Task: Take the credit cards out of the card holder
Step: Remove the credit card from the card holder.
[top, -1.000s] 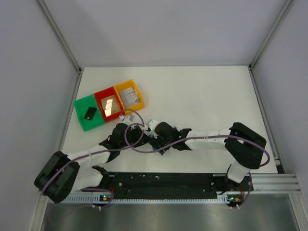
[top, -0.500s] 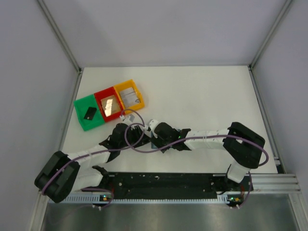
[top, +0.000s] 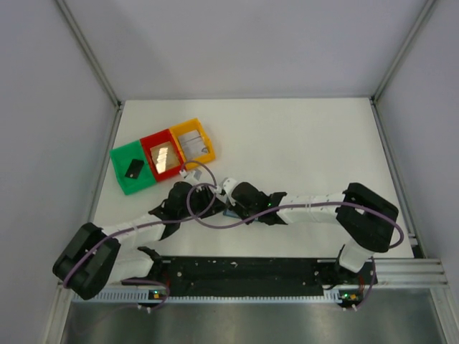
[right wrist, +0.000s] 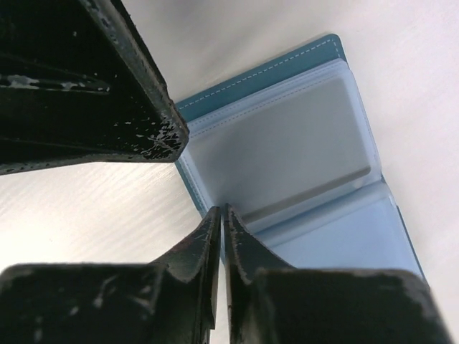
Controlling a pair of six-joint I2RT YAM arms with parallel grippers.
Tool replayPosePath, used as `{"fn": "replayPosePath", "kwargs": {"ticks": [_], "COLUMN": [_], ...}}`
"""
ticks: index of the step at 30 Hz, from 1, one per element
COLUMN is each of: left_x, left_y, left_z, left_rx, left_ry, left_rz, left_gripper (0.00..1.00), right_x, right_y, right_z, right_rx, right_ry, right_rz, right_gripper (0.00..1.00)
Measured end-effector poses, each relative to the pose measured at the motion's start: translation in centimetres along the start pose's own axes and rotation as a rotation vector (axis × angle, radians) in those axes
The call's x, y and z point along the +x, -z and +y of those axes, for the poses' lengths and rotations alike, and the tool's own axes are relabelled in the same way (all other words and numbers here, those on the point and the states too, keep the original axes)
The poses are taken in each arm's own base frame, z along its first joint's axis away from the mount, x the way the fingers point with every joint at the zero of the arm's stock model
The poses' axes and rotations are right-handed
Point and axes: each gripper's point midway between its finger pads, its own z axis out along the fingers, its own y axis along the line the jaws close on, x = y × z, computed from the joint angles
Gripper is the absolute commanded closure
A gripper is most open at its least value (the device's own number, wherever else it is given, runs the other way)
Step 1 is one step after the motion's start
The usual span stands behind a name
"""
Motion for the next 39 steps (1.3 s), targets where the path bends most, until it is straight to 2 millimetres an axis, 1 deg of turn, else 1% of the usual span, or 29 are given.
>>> {"fn": "replayPosePath", "kwargs": {"ticks": [5, 6, 8, 9, 10, 13, 14, 15, 16, 17, 18, 20, 22, 28, 36, 39], "left_x": [-0.5, -0.7, -0.8, -0.9, -1.0, -1.3, -1.4, -1.4, -1.3, -1.2, -1.1, -0.8, -0.4, 0.2, 0.4, 0.4], "left_y": [-0.4, -0.5, -0.8, -1.0, -1.2, -1.7, -1.9, -2.1, -2.3, -2.5, -2.7, -3.1, -3.4, -3.7, -3.7, -3.7], "left_z": [-0.5, -0.6, -0.8, -0.9, -1.0, -1.3, -1.3, -1.2, -1.1, -0.9, -0.7, -0.1, 0.6, 1.4, 1.7, 1.7], "left_rx": [0.005, 0.005, 0.006, 0.007, 0.009, 0.011, 0.01, 0.007, 0.003, -0.003, -0.01, -0.026, -0.043, -0.066, -0.059, -0.057], "left_ry": [-0.007, -0.009, -0.017, -0.021, -0.022, -0.028, -0.029, -0.03, -0.03, -0.03, -0.028, -0.027, -0.024, -0.017, -0.02, -0.02], "left_rz": [-0.003, -0.002, 0.004, 0.009, 0.014, 0.021, 0.022, 0.026, 0.03, 0.036, 0.043, 0.056, 0.071, 0.09, 0.081, 0.079], "left_gripper": [0.6, 0.6, 0.59, 0.59, 0.59, 0.61, 0.63, 0.71, 0.82, 0.88, 0.89, 0.95, 1.0, 1.0, 1.0, 1.0], "right_x": [0.0, 0.0, 0.0, -0.2, -0.6, -2.5, -3.1, -3.5, -3.8, -4.2, -4.6, -5.2, -5.4, -5.9, -5.0, -4.5], "right_y": [0.6, 0.7, 1.3, 1.7, 2.0, 2.9, 3.0, 3.1, 3.1, 3.1, 2.9, 2.3, 1.7, -0.3, -2.4, -2.7], "right_z": [0.0, 0.0, -0.1, -0.5, -0.8, -2.7, -3.6, -4.1, -4.4, -4.9, -5.3, -5.6, -5.8, -5.7, -5.4, -5.3], "right_rx": [-0.017, -0.021, -0.036, -0.043, -0.05, -0.054, -0.051, -0.052, -0.052, -0.051, -0.058, -0.075, -0.092, -0.155, -0.187, -0.19], "right_ry": [-0.031, -0.046, -0.098, -0.133, -0.164, -0.251, -0.268, -0.276, -0.283, -0.285, -0.285, -0.278, -0.261, -0.216, -0.189, -0.186], "right_rz": [-0.013, -0.019, -0.037, -0.053, -0.069, -0.139, -0.161, -0.172, -0.178, -0.184, -0.187, -0.19, -0.181, -0.153, -0.098, -0.077], "right_gripper": [0.99, 0.93, 0.78, 0.73, 0.67, 0.51, 0.46, 0.43, 0.41, 0.39, 0.38, 0.36, 0.37, 0.37, 0.39, 0.43]}}
